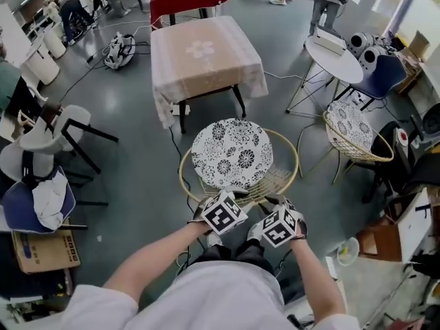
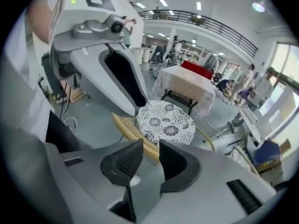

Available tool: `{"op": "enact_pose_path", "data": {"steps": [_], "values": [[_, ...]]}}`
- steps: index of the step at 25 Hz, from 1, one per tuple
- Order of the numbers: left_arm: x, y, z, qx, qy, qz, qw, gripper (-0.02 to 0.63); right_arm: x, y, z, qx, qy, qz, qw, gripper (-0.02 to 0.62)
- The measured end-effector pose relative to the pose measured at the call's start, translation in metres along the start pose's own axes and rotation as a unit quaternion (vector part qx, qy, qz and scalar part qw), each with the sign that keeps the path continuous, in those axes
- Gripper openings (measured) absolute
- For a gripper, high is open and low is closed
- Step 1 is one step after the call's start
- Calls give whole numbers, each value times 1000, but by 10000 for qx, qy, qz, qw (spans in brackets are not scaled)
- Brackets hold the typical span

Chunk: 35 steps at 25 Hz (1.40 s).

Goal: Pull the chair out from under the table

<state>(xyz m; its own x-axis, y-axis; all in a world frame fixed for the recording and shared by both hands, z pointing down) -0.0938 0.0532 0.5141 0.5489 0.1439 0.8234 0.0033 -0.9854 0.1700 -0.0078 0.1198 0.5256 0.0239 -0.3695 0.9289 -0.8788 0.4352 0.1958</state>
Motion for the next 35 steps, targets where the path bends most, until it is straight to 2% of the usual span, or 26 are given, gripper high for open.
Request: {"op": "enact_pose_path", "data": {"steps": [4, 9, 13, 17, 20, 28, 35], "values": [[-14, 5, 8, -265, -314, -55, 9991, 100, -8, 2, 12, 1009, -439, 48, 9939, 80], [-28, 12, 7, -769, -727, 13, 9944, 98, -11, 2, 16, 1872, -794, 62, 9791, 63], [-39, 14, 6, -1099, -994, 229, 9887, 51, -21, -3, 25, 2462, -1151, 40, 9624, 40], [-45, 6, 7, -1240, -1155, 376, 9848, 28, -38, -1, 29, 3020, -1610, 151, 9395, 25], [-48, -3, 6, -1294, -1230, 477, 9828, 17, -49, 3, 26, 3191, -1801, 122, 9304, 17], [-59, -40, 7, -1477, -1439, 754, 9756, 6, -79, 24, -3, 3361, -2082, 26, 9185, 3], [-64, -63, 10, -1610, -1482, 955, 9711, 6, -101, 31, -14, 3194, -2247, 19, 9206, 2]]}}
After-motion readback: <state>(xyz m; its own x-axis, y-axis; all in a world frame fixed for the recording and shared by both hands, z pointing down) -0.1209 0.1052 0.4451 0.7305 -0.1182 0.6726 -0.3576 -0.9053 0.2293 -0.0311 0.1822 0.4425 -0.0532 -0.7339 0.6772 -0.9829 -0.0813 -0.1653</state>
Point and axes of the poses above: the fingertips, and each gripper's own axes: x forward along the fingers, y to its left, z out of its top, the point moved 8 cm from there along -x, backward along the fingers, and after that the axes turned 13 degrees about y, right-handed, at the moved point
